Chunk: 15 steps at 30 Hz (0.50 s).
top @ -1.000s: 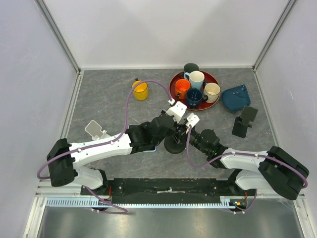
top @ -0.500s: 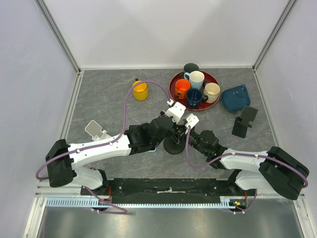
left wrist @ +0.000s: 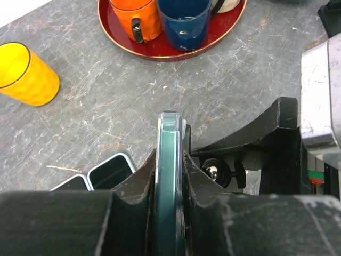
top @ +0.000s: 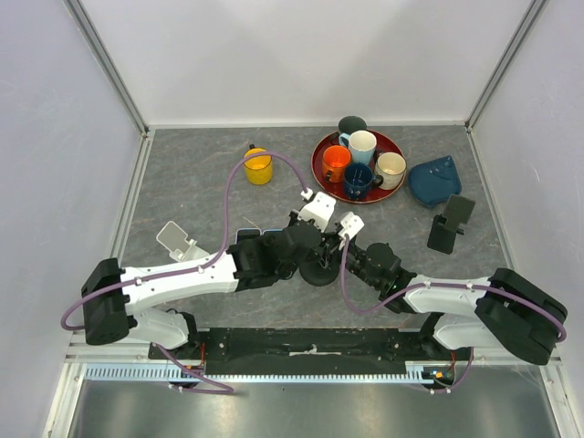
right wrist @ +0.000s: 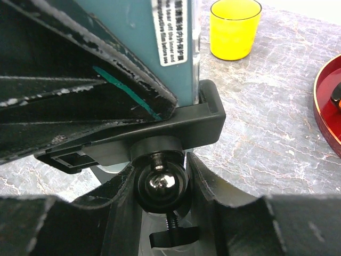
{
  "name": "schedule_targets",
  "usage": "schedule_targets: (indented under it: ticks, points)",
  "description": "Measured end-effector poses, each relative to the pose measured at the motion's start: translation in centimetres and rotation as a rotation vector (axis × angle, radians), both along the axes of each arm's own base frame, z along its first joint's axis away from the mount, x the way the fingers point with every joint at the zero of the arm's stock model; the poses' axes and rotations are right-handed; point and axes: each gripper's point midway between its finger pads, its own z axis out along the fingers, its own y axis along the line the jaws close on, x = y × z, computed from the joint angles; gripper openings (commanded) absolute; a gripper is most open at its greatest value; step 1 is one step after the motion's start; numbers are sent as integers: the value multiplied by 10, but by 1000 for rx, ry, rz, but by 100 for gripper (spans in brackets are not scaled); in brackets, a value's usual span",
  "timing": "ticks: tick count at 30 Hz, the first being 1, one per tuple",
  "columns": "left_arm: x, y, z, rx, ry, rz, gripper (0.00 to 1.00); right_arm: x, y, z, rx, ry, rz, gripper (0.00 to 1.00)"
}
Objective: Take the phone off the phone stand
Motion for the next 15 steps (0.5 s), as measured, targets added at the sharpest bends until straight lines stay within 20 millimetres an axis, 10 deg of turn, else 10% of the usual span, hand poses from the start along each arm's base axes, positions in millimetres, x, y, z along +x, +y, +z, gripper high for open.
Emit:
schedule_targets:
  ticks: [15]
  points:
    - [0,20,20,-150,9,208,2,8,-4,2,25,-4,-57,0]
